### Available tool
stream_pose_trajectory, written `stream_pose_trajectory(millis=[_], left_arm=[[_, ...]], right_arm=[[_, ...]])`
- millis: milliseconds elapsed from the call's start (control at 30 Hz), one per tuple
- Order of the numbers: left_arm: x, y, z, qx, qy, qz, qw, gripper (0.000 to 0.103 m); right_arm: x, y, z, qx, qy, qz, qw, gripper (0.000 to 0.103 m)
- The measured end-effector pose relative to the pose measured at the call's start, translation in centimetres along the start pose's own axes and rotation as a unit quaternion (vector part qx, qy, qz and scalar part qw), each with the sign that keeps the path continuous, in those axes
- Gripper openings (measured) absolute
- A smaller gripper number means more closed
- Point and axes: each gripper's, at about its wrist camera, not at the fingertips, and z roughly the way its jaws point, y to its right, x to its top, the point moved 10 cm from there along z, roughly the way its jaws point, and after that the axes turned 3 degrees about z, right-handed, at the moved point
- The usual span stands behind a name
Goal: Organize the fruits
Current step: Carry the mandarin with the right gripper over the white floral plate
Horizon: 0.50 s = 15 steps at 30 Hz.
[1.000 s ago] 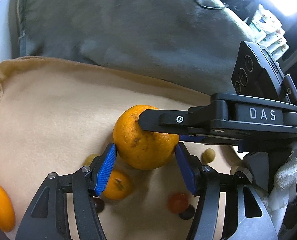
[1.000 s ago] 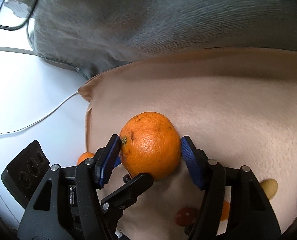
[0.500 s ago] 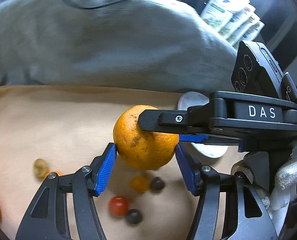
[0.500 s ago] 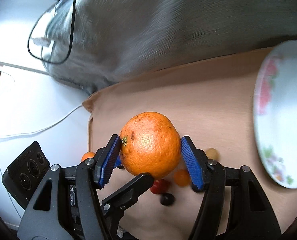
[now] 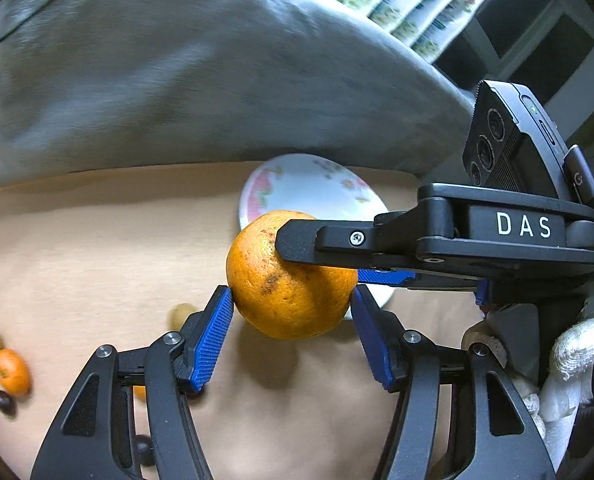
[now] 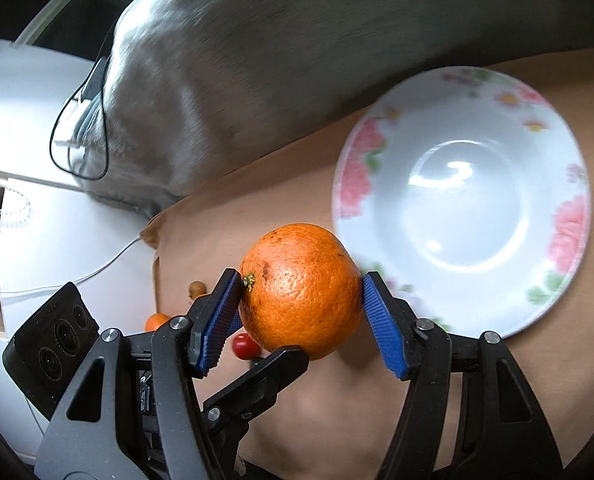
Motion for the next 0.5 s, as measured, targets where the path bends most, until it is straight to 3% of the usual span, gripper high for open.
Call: stream_pose_trajectory(millis=[267,500], left_arm=[[0.4,3.9,4.0,-0.020,-0.013,0.004,0.9997,0.061],[0.8,4.7,5.8,-0.024,-0.023,0.006,0.9994,0.061]], right_arm=[[0.5,4.3,-2.3,-0.019,0.002,0.015,1.000,0.066],[1.1,6.2,-2.8,-0.030,-0.005,0.017,0.999,0.066]])
